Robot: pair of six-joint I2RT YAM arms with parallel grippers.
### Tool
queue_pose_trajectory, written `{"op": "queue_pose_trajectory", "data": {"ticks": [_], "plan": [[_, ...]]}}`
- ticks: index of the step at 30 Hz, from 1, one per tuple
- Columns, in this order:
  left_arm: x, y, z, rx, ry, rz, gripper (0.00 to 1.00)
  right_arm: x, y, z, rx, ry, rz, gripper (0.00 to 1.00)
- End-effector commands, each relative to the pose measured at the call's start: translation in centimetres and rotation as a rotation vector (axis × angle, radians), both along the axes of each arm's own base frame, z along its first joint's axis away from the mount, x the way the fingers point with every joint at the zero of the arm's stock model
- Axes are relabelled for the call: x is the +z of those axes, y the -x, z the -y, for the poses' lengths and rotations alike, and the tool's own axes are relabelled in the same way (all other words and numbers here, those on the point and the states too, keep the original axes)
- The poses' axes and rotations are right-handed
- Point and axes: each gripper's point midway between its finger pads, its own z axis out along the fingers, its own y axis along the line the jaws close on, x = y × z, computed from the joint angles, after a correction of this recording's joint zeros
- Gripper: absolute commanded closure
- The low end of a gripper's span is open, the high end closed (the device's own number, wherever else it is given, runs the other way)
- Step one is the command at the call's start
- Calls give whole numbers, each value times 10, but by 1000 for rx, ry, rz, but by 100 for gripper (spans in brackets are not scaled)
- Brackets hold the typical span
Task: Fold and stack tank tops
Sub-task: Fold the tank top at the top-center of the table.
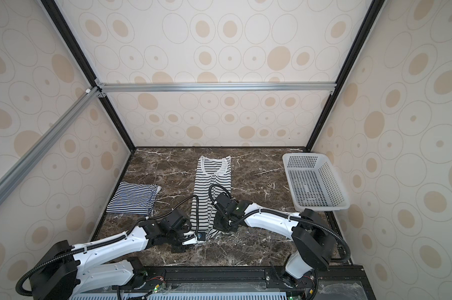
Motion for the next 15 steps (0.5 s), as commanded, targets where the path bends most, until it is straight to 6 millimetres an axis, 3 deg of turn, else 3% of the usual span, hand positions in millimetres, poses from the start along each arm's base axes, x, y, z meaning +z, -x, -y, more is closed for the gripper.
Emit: {"op": "queue_pose_trajectory", "data": {"ticks": [1, 11, 15], "plan": [[-1, 4, -2, -28, -29, 4, 78, -1, -2, 5, -30, -8, -2, 100], [-1, 3, -3, -2, -32, 16, 60, -3, -9, 10, -54, -24, -3, 100], [-5, -6, -7, 24, -58, 66, 59, -3, -9, 10, -50, -26, -3, 100]]}}
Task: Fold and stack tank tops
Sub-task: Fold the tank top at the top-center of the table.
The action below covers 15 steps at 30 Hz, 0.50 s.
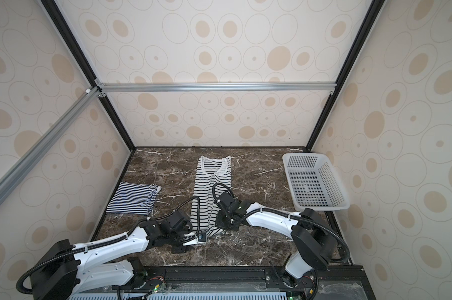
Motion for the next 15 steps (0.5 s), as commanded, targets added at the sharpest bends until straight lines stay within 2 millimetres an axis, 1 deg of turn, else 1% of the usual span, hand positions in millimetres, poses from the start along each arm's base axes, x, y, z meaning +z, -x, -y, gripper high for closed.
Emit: {"op": "queue_pose_trajectory", "data": {"ticks": [1, 4, 6, 12, 15], "plan": [[-4, -5, -5, 8, -36, 39, 60, 3, 0, 4, -15, -6, 1, 100], [-7, -14, -9, 33, -57, 81, 67, 2, -1, 7, -20, -3, -1, 100], [-4, -16, -8, 41, -46, 96, 75, 1, -1, 9, -26, -6, -1, 100], [4, -14, -4, 28, -29, 87, 90, 3, 3, 12, -15, -6, -4, 100], [15, -6, 3, -12, -8, 38, 93, 5, 8, 14, 5, -10, -8, 100]]}}
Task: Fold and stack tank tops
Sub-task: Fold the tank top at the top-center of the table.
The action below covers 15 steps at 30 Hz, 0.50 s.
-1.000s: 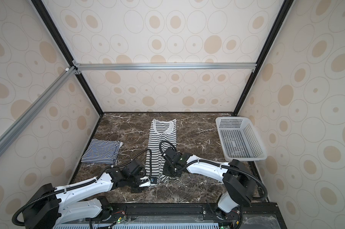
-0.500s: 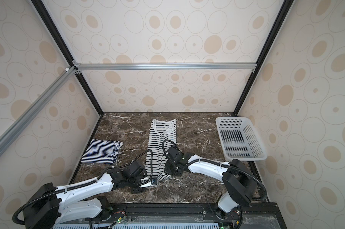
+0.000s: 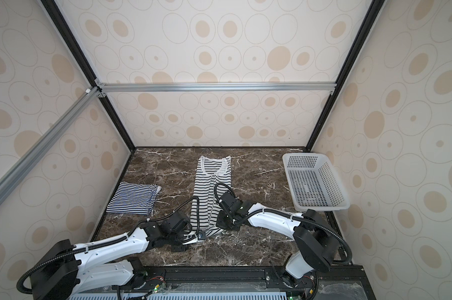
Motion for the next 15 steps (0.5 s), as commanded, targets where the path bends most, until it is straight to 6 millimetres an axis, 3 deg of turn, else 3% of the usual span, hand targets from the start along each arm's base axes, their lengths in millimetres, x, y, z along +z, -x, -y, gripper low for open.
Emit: {"op": "queue_pose_trajectory", "data": {"ticks": [1, 7, 15], "plan": [[22, 8, 14, -64, 47, -35, 92, 4, 8, 10, 11, 4, -10, 100], [53, 5, 21, -78, 77, -17, 92, 28, 15, 14, 25, -22, 8, 100], [89, -64, 24, 61, 9, 274, 91, 67, -10, 14, 11, -29, 104, 100]]}}
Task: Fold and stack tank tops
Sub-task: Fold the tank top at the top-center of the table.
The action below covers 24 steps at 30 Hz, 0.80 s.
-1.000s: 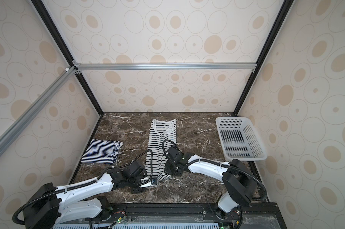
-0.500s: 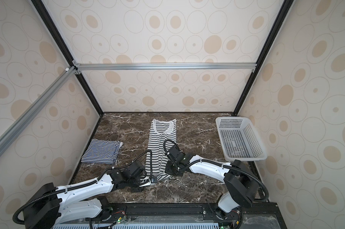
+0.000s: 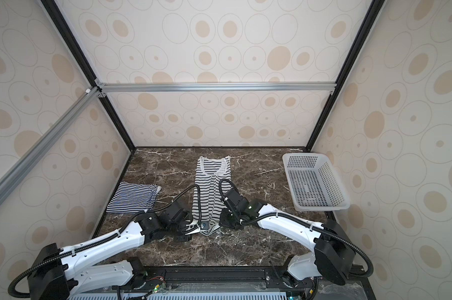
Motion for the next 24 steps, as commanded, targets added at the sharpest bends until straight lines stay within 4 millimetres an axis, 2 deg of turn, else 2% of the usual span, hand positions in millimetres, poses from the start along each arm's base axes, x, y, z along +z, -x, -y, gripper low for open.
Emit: {"op": "queue_pose_trajectory", "data": {"ticks": [1, 6, 9, 18, 24], "plan": [[23, -31, 2, 41, -40, 155, 92, 19, -18, 5, -18, 13, 47, 100], [43, -75, -2, 139, -65, 303, 91, 34, -44, 10, -37, -3, 72, 100], [52, -98, -6, 196, -68, 336, 91, 38, -61, 11, -43, -30, 81, 100], [67, -157, -10, 305, -24, 401, 90, 34, -107, 17, -50, -59, 51, 100], [69, -185, -9, 331, -10, 410, 89, 31, -140, 18, -67, -91, 49, 100]]}}
